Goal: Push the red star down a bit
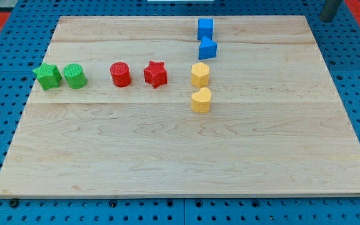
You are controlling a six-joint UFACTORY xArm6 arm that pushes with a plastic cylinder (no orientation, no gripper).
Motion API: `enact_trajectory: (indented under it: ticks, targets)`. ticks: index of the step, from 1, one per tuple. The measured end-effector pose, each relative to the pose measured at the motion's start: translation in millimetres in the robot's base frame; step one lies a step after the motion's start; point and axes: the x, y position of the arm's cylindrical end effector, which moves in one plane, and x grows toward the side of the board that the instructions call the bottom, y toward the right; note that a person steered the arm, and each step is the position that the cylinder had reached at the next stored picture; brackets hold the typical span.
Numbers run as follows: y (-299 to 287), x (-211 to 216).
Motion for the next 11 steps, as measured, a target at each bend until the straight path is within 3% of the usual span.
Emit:
enact_trajectory:
  ticks: [1,2,6,8,11]
  targets:
    - [-6.0,43.4]
    - [-57.1,87.0]
    - [-289.8,126.1]
    - [-287.3,127.4]
    - [-361.3,134.4]
